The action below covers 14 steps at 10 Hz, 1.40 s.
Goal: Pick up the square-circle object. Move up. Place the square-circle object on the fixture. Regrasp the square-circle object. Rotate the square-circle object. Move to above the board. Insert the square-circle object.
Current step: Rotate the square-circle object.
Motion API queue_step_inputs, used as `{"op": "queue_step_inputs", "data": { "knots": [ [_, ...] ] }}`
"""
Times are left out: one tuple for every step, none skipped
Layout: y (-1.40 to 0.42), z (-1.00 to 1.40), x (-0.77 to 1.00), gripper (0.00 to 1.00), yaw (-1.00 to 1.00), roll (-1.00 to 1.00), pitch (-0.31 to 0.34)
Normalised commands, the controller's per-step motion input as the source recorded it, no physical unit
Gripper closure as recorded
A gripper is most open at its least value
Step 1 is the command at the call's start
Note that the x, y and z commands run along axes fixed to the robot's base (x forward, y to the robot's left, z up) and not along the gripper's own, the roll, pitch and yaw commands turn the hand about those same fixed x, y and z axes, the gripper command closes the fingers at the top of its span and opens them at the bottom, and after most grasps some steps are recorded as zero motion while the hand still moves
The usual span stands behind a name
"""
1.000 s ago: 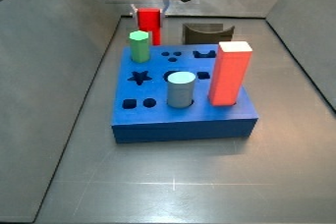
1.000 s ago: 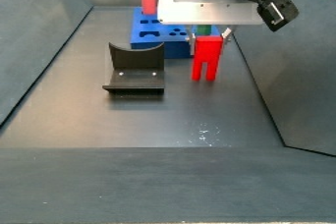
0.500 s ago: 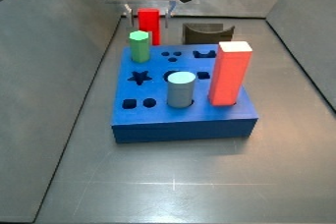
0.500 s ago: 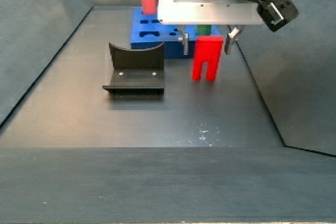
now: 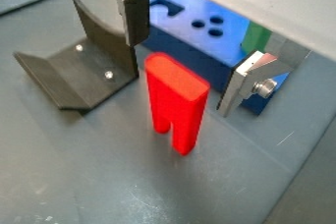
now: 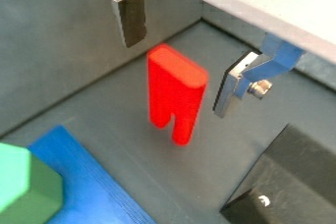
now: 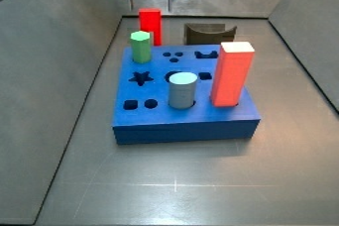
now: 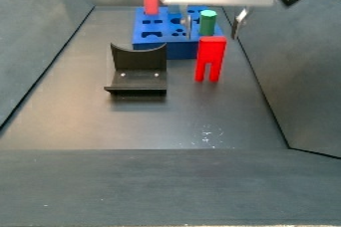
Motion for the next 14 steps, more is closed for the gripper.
{"op": "queue_step_inputs", "data": {
  "knots": [
    [0.00, 0.47, -0.02, 0.00, -0.03, -0.05, 0.054],
    [0.00, 0.29, -0.01, 0.00, -0.03, -0.06, 0.054],
    [0.00, 0.00, 0.00, 0.00, 1.00, -0.01, 0.005],
    [0.00, -0.08, 0.02, 0.00, 1.00, -0.01, 0.004],
    [0.00, -0.05, 0.03, 0.00, 1.00, -0.01, 0.003],
    [0.00, -0.03, 0.03, 0.00, 1.00, -0.01, 0.003],
    [0.00, -0.03, 0.03, 0.00, 1.00, -0.01, 0.003],
    [0.00, -0.03, 0.03, 0.00, 1.00, -0.01, 0.003],
    [0.00, -0.03, 0.03, 0.00, 1.00, -0.01, 0.003],
    [0.00, -0.03, 0.03, 0.00, 1.00, -0.01, 0.003],
    [0.00, -0.03, 0.03, 0.00, 1.00, -0.01, 0.003],
    [0.00, -0.03, 0.03, 0.00, 1.00, -0.01, 0.003],
    [0.00, -0.03, 0.03, 0.00, 1.00, -0.01, 0.003],
    [0.00, -0.03, 0.03, 0.00, 1.00, -0.01, 0.003]
  ]
}}
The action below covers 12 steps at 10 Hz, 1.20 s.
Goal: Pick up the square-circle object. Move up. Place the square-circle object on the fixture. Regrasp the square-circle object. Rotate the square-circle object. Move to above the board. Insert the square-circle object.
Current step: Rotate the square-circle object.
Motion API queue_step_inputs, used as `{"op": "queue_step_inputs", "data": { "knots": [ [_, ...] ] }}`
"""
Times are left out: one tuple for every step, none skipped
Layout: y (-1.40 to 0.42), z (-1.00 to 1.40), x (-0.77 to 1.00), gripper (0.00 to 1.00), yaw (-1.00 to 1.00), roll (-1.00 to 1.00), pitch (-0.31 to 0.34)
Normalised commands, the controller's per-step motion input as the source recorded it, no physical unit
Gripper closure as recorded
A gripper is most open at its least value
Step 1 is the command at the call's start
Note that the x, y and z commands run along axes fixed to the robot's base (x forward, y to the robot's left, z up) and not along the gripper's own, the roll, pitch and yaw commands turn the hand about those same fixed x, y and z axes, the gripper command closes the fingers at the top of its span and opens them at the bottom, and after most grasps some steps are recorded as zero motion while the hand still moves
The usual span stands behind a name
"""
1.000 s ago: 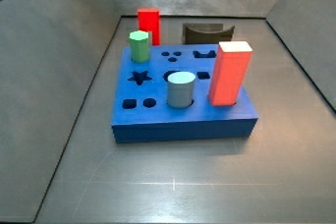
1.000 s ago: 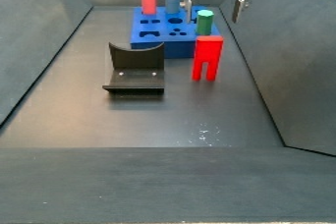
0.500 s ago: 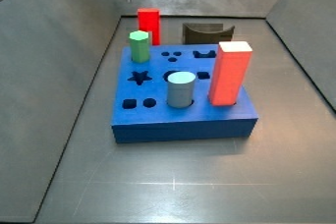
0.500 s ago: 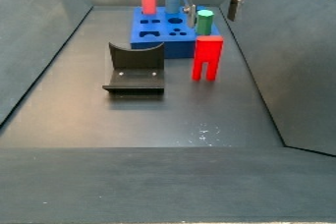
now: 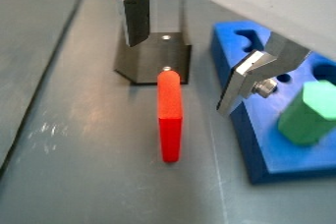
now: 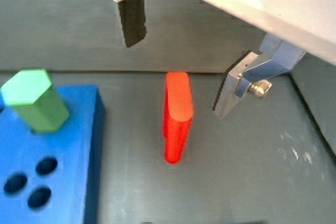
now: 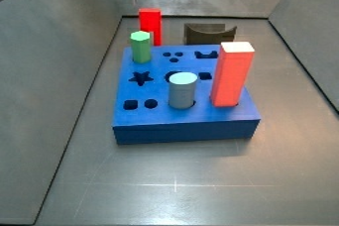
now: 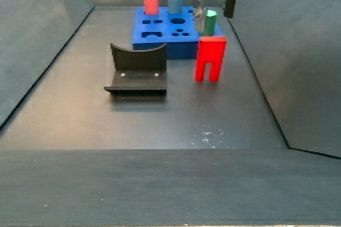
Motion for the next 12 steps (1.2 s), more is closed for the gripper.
{"op": "queue_step_inputs", "data": {
  "knots": [
    [0.00, -0.03, 0.03, 0.00, 1.00, -0.01, 0.003],
    [0.00, -0.03, 0.03, 0.00, 1.00, -0.01, 0.003],
    [0.00, -0.03, 0.03, 0.00, 1.00, -0.01, 0.003],
    [0.00, -0.03, 0.03, 0.00, 1.00, -0.01, 0.003],
    [0.00, -0.03, 0.03, 0.00, 1.00, -0.01, 0.003],
    [0.00, -0.03, 0.03, 0.00, 1.00, -0.01, 0.004],
    [0.00, -0.03, 0.03, 0.00, 1.00, -0.01, 0.004],
    [0.00, -0.03, 0.03, 0.00, 1.00, -0.01, 0.004],
    [0.00, -0.03, 0.03, 0.00, 1.00, -0.01, 0.004],
    [0.00, -0.03, 0.03, 0.00, 1.00, -0.01, 0.004],
    [0.00, -0.03, 0.03, 0.00, 1.00, -0.01, 0.004],
    [0.00, -0.03, 0.03, 0.00, 1.00, -0.01, 0.004]
  ]
}}
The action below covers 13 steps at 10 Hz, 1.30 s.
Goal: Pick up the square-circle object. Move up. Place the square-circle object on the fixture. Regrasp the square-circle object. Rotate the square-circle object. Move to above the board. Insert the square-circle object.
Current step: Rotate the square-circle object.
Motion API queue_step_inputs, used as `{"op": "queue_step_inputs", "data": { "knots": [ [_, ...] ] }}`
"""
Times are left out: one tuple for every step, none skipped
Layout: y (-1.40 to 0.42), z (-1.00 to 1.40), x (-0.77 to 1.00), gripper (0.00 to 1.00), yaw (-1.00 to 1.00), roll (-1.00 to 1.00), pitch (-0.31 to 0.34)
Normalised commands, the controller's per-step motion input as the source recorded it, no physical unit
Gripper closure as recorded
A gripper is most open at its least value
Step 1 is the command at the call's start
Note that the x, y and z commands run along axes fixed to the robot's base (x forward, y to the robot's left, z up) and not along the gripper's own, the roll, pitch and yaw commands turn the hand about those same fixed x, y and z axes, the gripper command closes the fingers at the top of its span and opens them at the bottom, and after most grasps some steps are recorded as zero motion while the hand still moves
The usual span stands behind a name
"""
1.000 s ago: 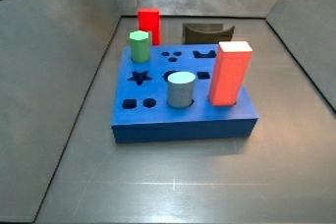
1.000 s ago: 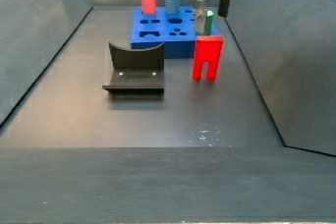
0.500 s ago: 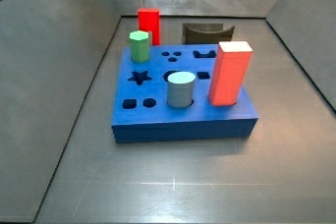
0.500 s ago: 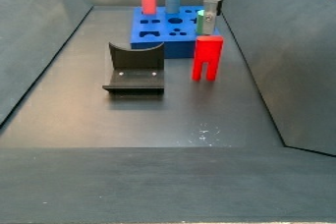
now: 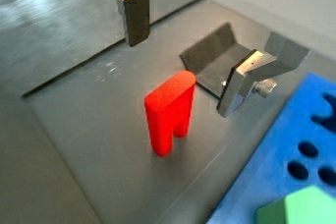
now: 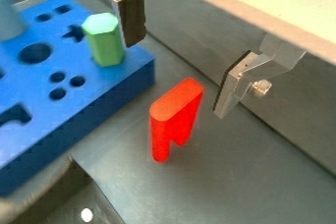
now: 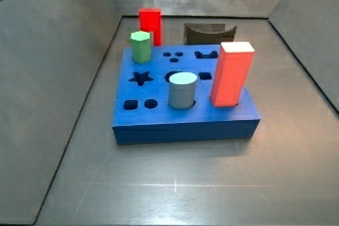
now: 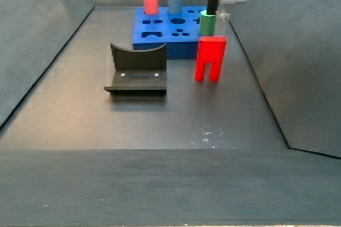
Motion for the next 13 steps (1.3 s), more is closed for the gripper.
{"op": "queue_step_inputs", "data": {
  "knots": [
    [0.00, -0.03, 0.03, 0.00, 1.00, -0.01, 0.005],
    [0.00, -0.03, 0.03, 0.00, 1.00, -0.01, 0.005],
    [0.00, -0.03, 0.03, 0.00, 1.00, -0.01, 0.005],
    [0.00, -0.03, 0.03, 0.00, 1.00, -0.01, 0.005],
    [0.00, -0.02, 0.03, 0.00, 1.00, -0.01, 0.006],
    [0.00, -0.02, 0.03, 0.00, 1.00, -0.01, 0.006],
    [0.00, -0.02, 0.03, 0.00, 1.00, -0.01, 0.006],
    [0.00, -0.02, 0.03, 0.00, 1.00, -0.01, 0.007],
    [0.00, -0.02, 0.03, 0.00, 1.00, -0.02, 0.007],
    [0.00, -0.02, 0.03, 0.00, 1.00, -0.02, 0.008],
    [0.00, -0.02, 0.03, 0.00, 1.00, -0.02, 0.008],
    [0.00, -0.02, 0.03, 0.00, 1.00, -0.02, 0.009],
    [0.00, -0.02, 0.03, 0.00, 1.00, -0.02, 0.010]
  ]
}}
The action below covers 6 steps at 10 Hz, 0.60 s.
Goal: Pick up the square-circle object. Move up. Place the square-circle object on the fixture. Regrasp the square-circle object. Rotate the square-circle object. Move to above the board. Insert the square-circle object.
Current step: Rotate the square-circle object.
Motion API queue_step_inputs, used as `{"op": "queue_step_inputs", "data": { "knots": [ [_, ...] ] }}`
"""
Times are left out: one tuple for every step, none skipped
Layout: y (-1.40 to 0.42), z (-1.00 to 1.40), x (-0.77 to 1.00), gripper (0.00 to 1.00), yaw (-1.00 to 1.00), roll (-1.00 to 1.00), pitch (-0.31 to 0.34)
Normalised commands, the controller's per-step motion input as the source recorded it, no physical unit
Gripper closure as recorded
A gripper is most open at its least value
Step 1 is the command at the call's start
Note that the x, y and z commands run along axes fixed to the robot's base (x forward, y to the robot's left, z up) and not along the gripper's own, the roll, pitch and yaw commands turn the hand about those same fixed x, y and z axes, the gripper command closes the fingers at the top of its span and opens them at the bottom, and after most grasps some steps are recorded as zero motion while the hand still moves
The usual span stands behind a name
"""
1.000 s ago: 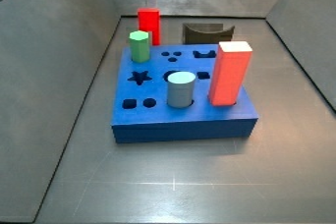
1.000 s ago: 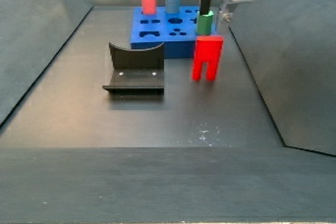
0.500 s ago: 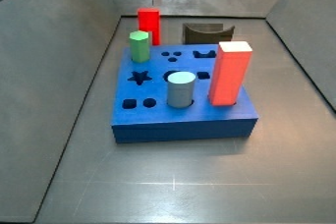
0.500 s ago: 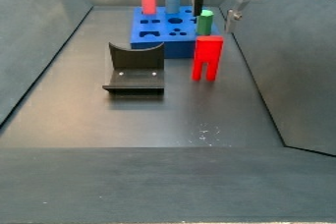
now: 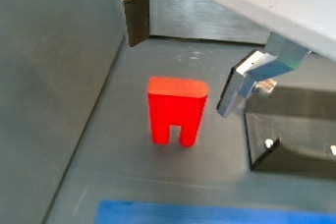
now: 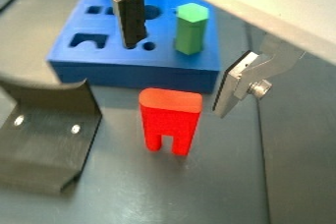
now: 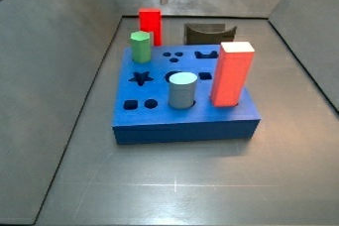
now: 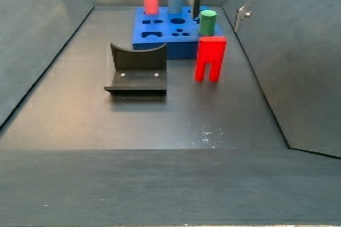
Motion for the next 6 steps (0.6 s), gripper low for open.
{"op": "queue_step_inputs", "data": {
  "knots": [
    [0.00, -0.02, 0.03, 0.00, 1.00, -0.02, 0.011],
    [0.00, -0.02, 0.03, 0.00, 1.00, -0.03, 0.012],
    [0.00, -0.02, 0.03, 0.00, 1.00, -0.03, 0.014],
    [0.00, -0.02, 0.03, 0.00, 1.00, -0.04, 0.016],
    [0.00, -0.02, 0.03, 0.00, 1.00, -0.04, 0.019],
    [0.00, -0.02, 0.03, 0.00, 1.00, -0.06, 0.025]
  ]
}}
